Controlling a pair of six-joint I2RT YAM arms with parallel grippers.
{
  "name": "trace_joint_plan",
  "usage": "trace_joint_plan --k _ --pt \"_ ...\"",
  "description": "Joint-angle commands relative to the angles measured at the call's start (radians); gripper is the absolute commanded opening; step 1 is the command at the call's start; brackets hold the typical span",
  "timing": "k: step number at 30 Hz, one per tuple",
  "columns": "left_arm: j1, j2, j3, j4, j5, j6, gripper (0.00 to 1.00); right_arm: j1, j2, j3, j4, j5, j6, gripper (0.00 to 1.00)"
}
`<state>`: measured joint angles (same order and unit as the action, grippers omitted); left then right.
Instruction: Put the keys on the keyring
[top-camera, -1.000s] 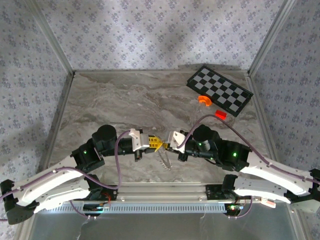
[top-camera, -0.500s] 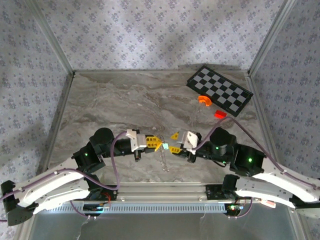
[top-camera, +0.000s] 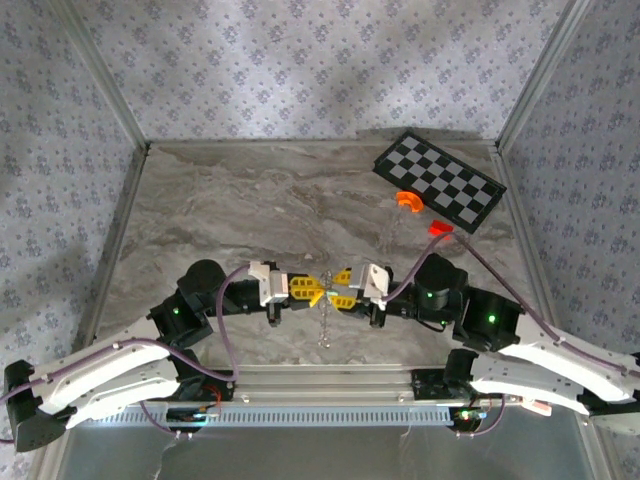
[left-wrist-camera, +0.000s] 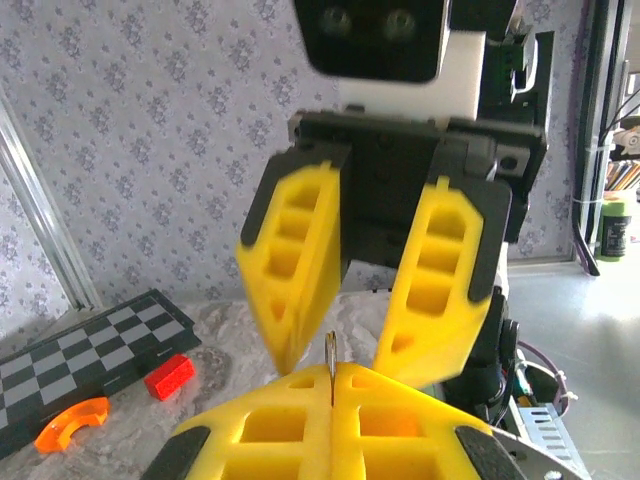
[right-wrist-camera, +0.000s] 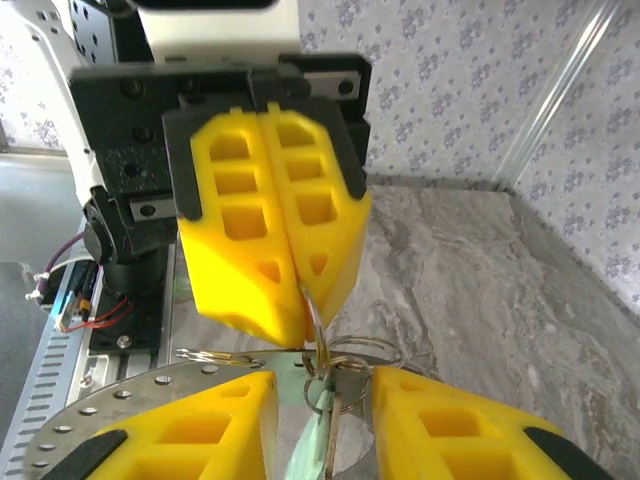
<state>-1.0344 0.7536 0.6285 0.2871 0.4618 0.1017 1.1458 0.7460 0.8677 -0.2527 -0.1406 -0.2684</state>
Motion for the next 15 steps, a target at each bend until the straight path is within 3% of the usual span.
trace_joint_plan --k 1,15 --pt "0.007 -0.011 0.007 0.078 0.034 -0.019 0.00 -0.001 -0.002 -0.007 0.046 -0.024 0.024 0.31" --pt "0.007 -0.014 0.002 0.075 0.034 -0.020 0.00 -0.005 -0.011 -0.029 0.095 -0.039 0.038 0.28"
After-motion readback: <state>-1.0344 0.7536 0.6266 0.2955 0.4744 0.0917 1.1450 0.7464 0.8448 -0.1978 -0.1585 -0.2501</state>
